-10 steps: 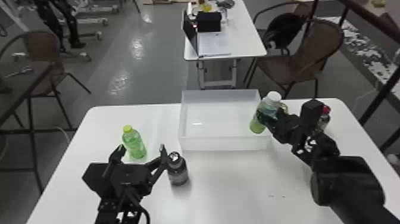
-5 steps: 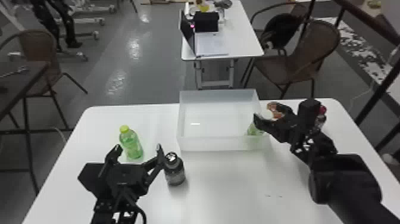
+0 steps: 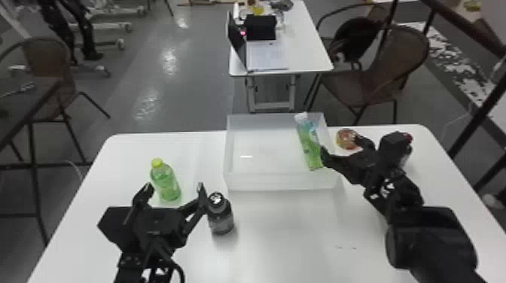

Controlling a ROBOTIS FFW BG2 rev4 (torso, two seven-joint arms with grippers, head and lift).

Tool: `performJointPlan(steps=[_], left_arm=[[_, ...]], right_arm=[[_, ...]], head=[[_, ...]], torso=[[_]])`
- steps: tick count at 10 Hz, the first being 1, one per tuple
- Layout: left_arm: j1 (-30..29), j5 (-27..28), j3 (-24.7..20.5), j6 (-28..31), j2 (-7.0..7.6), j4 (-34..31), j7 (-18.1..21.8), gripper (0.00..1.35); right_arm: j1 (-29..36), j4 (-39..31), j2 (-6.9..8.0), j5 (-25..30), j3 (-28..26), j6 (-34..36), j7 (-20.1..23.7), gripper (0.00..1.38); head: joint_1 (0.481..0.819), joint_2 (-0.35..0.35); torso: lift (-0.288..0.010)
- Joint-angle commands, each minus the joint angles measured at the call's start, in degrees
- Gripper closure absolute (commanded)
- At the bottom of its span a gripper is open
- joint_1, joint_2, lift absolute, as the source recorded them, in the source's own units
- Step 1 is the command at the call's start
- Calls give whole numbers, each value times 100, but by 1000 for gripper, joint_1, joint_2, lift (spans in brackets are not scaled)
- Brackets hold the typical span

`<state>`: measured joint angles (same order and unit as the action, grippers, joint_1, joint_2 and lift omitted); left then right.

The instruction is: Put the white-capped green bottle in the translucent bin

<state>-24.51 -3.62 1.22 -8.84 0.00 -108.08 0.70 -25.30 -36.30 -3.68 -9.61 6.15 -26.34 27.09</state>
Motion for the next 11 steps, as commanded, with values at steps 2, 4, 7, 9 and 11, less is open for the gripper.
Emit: performJointPlan(steps=[2,4,7,9,11], left_arm=[[60,90,1,-48,-15,33,0,121],[69,108,1,-109,-15,50,0,121],[42,116,27,-145,-15,50,-9,121],[-54,81,10,-206,-15,33,-53,121],[-72,81,89,-180,-15,33,-97,121]], right_arm=[[1265,-2382,-133,-155,0,1034,-239,128],[2275,-4553,-256,337,0,2080,-547,128],[3919,-6522,-309,504,-9,2203,-1470,131],[4719,-7163,-300,513,-88,2282,-1848,128],[5097,-7506,-423,355,-255,2449,-1848,127]], head=[[695,63],[695,68],[695,86],[695,67],[695,63]], torso=[[-18],[-18],[-18],[-18],[-18]])
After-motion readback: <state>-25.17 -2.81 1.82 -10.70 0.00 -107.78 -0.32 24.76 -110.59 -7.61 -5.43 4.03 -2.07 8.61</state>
